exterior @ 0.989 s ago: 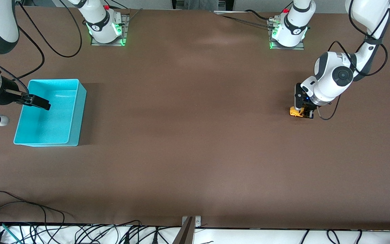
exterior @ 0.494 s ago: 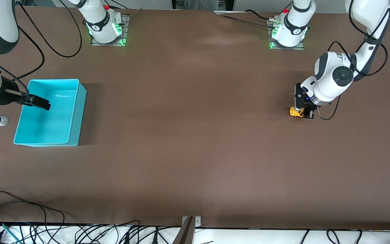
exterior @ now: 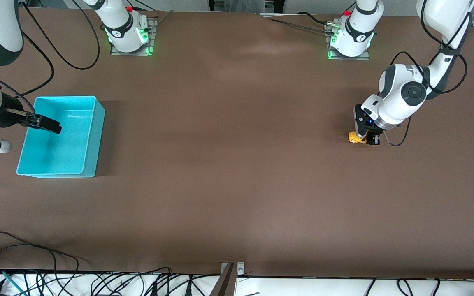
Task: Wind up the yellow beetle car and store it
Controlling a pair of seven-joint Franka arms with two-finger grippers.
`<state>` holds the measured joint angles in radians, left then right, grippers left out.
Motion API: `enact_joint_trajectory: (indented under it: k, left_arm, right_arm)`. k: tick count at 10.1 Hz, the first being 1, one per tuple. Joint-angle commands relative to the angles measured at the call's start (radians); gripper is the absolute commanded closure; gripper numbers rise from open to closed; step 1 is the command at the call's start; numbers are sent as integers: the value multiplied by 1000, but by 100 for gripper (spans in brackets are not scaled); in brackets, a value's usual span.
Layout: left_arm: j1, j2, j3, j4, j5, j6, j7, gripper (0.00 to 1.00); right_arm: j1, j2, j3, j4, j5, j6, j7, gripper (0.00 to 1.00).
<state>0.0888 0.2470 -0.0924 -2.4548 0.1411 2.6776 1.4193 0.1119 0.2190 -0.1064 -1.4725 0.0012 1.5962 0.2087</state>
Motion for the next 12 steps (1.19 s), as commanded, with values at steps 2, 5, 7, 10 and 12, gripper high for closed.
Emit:
enact_joint_trajectory:
  k: [2, 5, 7, 10, 12]
  left_arm:
    - [-14, 67, 23, 19, -8, 1, 29, 100]
    - [-14, 75, 98, 20, -9, 1, 85, 100]
    - [-12, 86, 153, 22, -15, 1, 124, 100]
    - [-11, 94, 227, 25, -23, 2, 237, 100]
    - [-6, 106, 266, 43, -9, 2, 256, 100]
  right_arm:
    - [-5, -1, 2, 1, 3, -9, -15, 0]
    - [-5, -1, 2, 1, 3, -9, -15, 0]
    - [-5, -1, 2, 1, 3, -9, -15, 0]
    - [-5, -1, 1, 3, 3, -10, -17, 0]
    - [-5, -3, 1, 3, 5, -10, -28, 0]
